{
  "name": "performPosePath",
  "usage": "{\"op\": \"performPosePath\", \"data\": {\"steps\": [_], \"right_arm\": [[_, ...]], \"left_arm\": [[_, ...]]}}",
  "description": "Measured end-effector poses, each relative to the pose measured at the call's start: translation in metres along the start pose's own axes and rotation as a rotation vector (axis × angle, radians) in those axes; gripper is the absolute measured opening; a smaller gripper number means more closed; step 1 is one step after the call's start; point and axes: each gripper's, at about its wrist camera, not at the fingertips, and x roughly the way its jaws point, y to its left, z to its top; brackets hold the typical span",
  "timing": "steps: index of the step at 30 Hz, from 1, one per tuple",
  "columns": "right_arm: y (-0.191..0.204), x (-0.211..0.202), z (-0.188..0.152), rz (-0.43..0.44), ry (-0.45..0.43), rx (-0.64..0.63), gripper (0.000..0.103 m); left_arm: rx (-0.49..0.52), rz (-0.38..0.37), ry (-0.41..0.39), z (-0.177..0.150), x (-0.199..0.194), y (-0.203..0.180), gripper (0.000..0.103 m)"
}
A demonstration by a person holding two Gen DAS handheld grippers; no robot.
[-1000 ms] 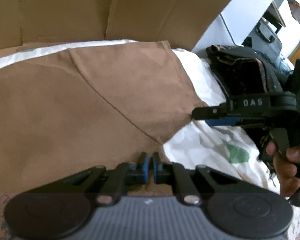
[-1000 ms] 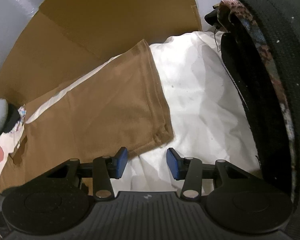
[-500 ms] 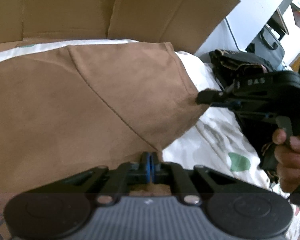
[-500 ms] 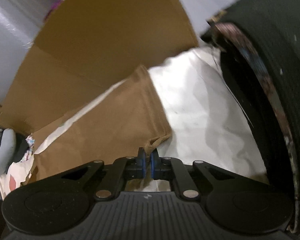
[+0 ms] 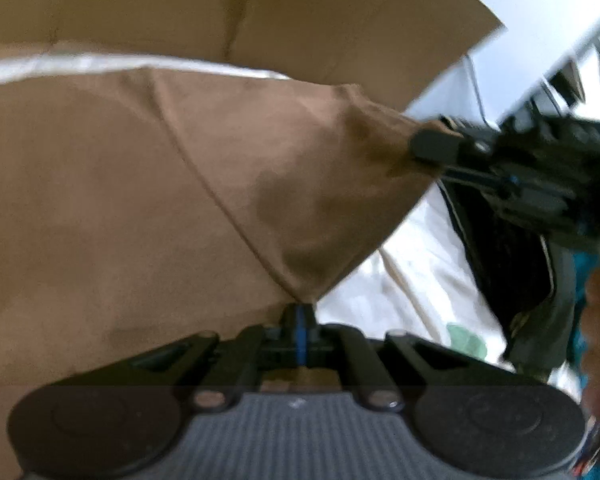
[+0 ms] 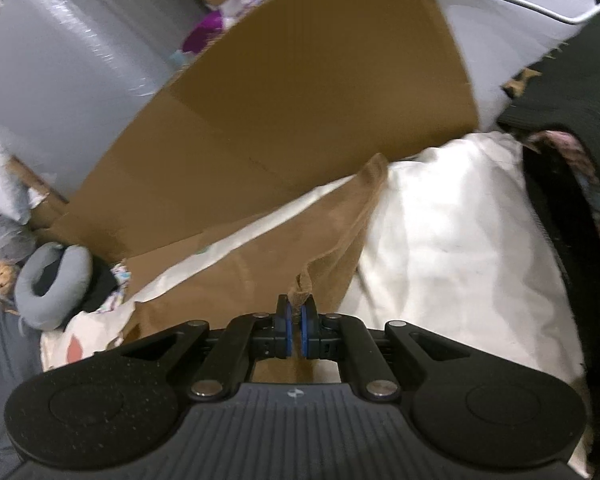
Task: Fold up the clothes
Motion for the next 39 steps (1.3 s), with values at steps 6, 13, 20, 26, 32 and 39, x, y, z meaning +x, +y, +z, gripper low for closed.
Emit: {"op": "performPosePath", "data": {"steps": [6,13,20,26,32,39], "right_arm": [[0.014,-0.001,-0.005,0.057,0.014,-0.039,0.002],[0.03,-0.002,-0.015,0.15,0.047,-0.092,0.002],[0.039,-0.001,-0.025,0.186,0.085,-0.107,0.002],[0.041,0.0,-0.038,0.208,0.132,-0.071,0.002],[0.042,0.0,-0.047,0.222,0.156,-0.079,0.007],[0.048,0.0,-0.055,0.216,0.185,-0.117,0.045]], "left_arm": [[-0.193,-0.019,-0.025,-0.006,0.001,0.012,0.001],[-0.463,-0.067,-0.042,-0.015,0.003,0.03,0.001],[-0.665,-0.094,-0.074,-0.028,0.005,0.04,0.002],[-0.755,-0.118,-0.138,-0.043,0.006,0.042,0.002],[-0.652,-0.105,-0.131,-0.041,-0.003,0.041,0.002],[-0.466,0.022,-0.154,-0.044,-0.05,0.037,0.014]]}}
